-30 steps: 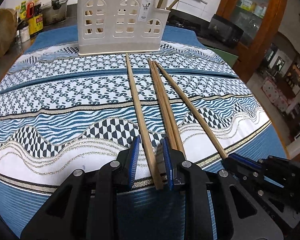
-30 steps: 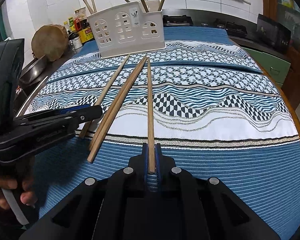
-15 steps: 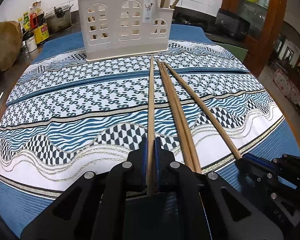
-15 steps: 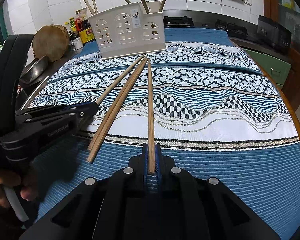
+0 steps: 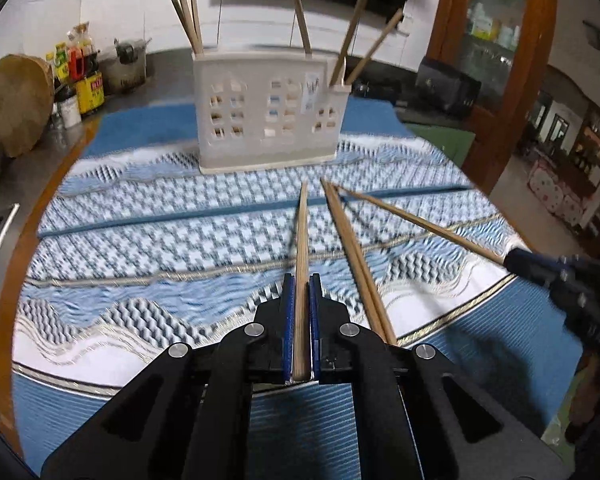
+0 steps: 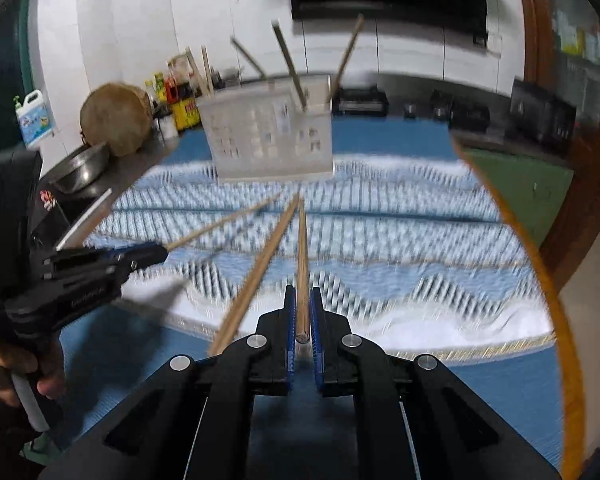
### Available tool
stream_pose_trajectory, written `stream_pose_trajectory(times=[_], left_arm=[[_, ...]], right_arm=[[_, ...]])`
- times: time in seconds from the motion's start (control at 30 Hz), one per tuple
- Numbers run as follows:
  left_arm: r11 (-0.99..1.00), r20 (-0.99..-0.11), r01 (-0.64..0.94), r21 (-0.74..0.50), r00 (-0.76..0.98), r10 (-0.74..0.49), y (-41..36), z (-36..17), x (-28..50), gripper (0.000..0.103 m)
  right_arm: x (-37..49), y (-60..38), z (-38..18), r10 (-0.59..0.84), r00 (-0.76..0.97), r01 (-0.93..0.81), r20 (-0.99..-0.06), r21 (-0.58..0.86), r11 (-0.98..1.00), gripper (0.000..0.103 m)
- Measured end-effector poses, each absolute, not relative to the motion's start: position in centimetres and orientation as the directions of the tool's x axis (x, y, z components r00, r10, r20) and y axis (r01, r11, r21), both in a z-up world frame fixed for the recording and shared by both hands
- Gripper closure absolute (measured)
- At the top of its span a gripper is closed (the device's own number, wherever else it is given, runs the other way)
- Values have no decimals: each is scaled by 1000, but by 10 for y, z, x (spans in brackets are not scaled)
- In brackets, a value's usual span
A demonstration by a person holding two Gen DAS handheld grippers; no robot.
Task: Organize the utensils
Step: 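Carry the left tool's chopstick into the white holder and release while the right tool does likewise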
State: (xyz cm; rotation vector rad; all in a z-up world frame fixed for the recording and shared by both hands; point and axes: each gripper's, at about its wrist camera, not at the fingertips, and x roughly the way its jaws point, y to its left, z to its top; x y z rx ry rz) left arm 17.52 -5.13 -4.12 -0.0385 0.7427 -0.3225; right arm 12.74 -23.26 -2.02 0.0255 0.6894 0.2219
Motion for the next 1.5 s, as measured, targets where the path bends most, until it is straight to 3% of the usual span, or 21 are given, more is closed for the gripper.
stream_pose_trajectory(times=[0.3,0.6,0.97,1.5], left_arm=[[943,-582,290,-161,744,-328,-29,-1,180,97],[939,-561,316,-133,757,-334,-21,29,203,97],[935,-554,331,-126,758,-344,-11,52,237,97],[924,-514,356,-141,771,-376,8,78,255,97]], right_arm=[[166,-231,53,254,773,-280,-581,46,959,96],[218,-221,113,249,775,-313,-580,-10,950,96],[289,-214,194,198,839,-258,-507,-50,965,96],[378,-187,217,154,885,-203,-438,-67,977,96]])
